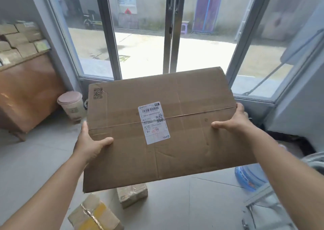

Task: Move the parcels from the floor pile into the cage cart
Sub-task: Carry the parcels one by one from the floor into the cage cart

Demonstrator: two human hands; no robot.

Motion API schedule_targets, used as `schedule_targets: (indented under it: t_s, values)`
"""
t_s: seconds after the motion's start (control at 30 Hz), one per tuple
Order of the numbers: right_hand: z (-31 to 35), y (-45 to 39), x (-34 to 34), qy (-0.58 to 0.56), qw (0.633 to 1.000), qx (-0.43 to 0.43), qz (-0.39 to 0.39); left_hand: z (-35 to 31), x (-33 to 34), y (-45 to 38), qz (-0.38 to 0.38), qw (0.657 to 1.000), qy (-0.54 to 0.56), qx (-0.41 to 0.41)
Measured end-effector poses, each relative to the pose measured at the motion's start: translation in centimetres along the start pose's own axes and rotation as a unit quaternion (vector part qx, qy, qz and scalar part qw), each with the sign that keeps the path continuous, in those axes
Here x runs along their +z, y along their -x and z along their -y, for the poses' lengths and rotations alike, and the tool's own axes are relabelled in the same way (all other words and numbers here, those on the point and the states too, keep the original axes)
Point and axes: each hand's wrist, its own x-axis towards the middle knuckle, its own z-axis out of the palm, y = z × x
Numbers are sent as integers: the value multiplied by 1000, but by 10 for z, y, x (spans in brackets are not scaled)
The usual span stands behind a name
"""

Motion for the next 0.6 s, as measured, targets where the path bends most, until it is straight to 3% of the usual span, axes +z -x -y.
schedule_targets:
  t_s: [0.23,0.6]
  values:
    - [-51,47,-119,-39,992,36,-117,-78,59,10,82,993,10,90]
    - [-158,145,-269,-75,952,94,-280,-199,164,110,190,957,21,217]
